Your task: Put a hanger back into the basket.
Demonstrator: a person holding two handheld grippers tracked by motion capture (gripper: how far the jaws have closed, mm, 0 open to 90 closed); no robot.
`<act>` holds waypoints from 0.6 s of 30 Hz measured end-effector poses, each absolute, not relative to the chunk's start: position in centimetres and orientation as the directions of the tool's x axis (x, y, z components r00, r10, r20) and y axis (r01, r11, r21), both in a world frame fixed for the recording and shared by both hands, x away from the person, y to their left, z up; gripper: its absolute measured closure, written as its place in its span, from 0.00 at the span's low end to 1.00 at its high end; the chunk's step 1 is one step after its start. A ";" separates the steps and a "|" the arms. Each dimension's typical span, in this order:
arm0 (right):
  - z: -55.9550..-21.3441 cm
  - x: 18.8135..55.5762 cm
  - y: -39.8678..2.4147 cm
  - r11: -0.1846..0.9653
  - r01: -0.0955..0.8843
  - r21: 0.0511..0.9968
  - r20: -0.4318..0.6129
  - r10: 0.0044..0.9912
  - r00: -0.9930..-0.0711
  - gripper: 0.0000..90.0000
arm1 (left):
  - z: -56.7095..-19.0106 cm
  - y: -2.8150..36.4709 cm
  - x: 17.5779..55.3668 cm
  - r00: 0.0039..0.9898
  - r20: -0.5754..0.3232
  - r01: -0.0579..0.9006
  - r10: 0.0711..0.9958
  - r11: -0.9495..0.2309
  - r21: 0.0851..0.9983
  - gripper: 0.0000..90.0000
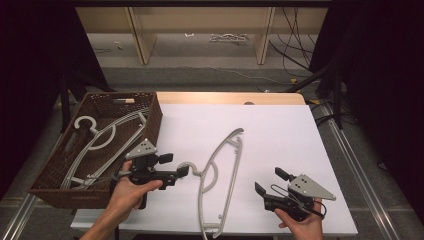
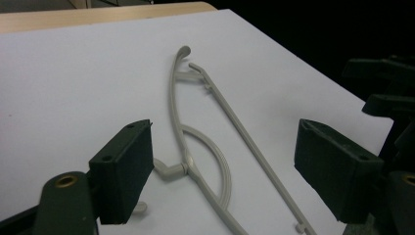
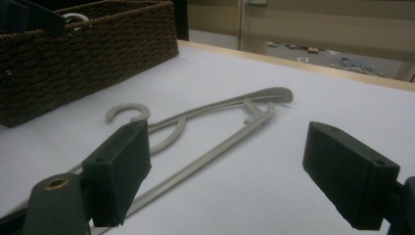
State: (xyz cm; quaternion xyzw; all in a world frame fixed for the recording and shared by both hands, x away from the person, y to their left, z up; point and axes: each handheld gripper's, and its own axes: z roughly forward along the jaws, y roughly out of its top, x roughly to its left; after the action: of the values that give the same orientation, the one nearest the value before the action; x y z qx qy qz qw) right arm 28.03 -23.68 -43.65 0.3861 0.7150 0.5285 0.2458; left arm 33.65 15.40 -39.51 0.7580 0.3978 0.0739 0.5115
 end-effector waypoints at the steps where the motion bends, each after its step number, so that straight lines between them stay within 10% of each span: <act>1: -43.7 28.0 -23.7 0.137 0.291 0.947 0.062 0.810 -0.584 0.21 | -39.7 15.3 33.7 0.676 -0.293 0.528 0.676 -0.167 0.833 0.24; 18: -43.6 27.9 -23.6 0.151 0.289 0.945 0.049 0.809 -0.585 0.21 | -44.6 12.1 34.1 0.686 -0.254 0.592 0.682 -0.321 0.739 0.25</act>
State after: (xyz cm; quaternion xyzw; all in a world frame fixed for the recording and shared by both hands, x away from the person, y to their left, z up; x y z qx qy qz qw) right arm 27.94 -23.62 -43.64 0.3828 0.7174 0.5271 0.2468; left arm 34.14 12.07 -44.61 0.8110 0.3927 0.0522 0.4306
